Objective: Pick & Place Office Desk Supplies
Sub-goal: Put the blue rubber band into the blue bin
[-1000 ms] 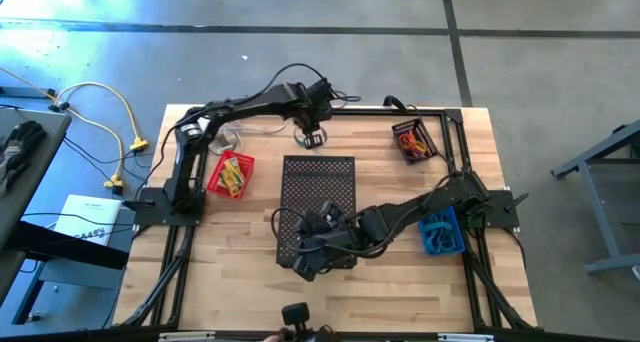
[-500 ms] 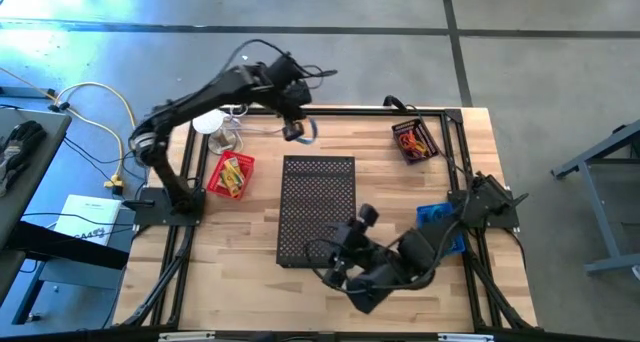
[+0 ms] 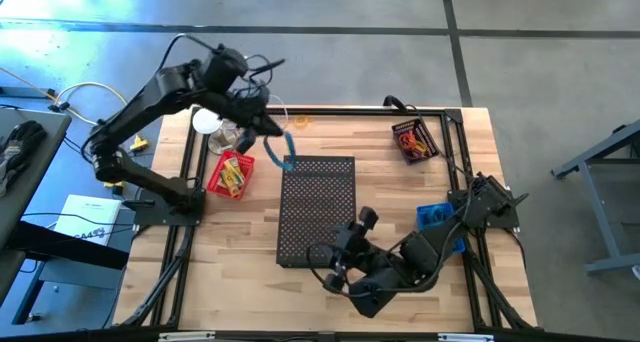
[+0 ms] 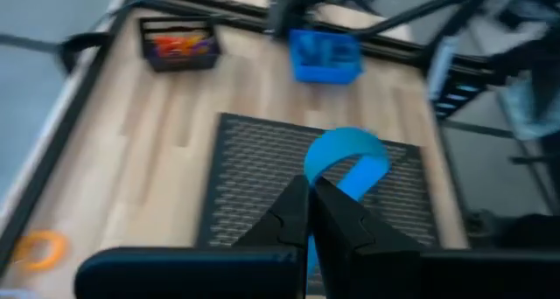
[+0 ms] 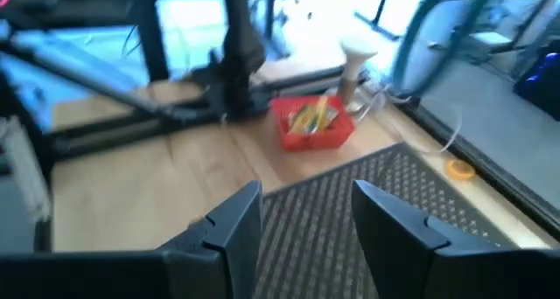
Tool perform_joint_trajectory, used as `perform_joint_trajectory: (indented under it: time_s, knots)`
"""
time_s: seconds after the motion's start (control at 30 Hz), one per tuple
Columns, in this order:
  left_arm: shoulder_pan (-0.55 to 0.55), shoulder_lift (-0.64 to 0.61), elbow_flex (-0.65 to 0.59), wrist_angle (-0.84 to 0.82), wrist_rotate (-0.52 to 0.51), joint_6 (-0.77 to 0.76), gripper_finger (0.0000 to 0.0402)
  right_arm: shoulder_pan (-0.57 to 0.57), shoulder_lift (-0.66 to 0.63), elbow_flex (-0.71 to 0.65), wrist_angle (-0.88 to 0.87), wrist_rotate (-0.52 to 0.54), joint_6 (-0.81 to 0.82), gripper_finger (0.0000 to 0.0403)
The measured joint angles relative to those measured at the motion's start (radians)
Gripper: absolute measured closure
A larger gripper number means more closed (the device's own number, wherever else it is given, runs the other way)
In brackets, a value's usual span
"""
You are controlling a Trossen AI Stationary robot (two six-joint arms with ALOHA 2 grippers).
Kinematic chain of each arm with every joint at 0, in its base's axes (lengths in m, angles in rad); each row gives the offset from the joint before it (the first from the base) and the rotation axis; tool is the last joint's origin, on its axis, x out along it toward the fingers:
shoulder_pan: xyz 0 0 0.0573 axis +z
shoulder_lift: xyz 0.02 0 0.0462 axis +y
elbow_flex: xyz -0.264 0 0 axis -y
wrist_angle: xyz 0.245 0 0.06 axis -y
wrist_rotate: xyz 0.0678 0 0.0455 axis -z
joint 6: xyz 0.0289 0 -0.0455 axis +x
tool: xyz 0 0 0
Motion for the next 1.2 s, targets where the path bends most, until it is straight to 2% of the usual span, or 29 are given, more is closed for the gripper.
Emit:
perform_joint_trajectory:
  time_s: [0.17, 0.27, 0.5, 0.63, 0.73, 0.8, 0.97, 1.2]
  knots:
    - [-0.095, -0.033, 0.0, -0.019, 0.008, -0.053, 0.0401, -0.028, 0.0, 0.0, 0.072, 0.12, -0.03, 0.0237]
    - [-0.156, -0.033, 0.0, -0.022, 0.004, -0.089, 0.0401, -0.055, 0.0, 0.0, 0.101, 0.125, -0.043, 0.0237]
    - [-0.289, -0.019, 0.0, -0.007, -0.016, -0.129, 0.0401, -0.139, 0.009, 0.0, 0.136, 0.018, -0.111, 0.0237]
    - [-0.348, -0.013, 0.0, -0.005, -0.132, -0.142, 0.0401, -0.173, 0.011, -0.001, 0.211, -0.098, -0.182, 0.0237]
    - [-0.371, -0.005, 0.0, -0.006, -0.152, -0.145, 0.0401, -0.192, 0.011, -0.001, 0.27, -0.22, -0.248, 0.0231]
    - [-0.379, -0.004, 0.0, -0.008, -0.153, -0.145, 0.0401, -0.2, 0.011, -0.001, 0.3, -0.239, -0.269, 0.022]
    - [-0.395, -0.003, 0.0, -0.01, -0.154, -0.145, 0.0401, -0.222, 0.011, 0.0, 0.301, -0.209, -0.278, 0.0184]
    - [-0.402, -0.003, 0.0, -0.01, -0.153, -0.141, 0.0401, -0.272, 0.011, 0.0, 0.329, -0.32, -0.278, 0.0145]
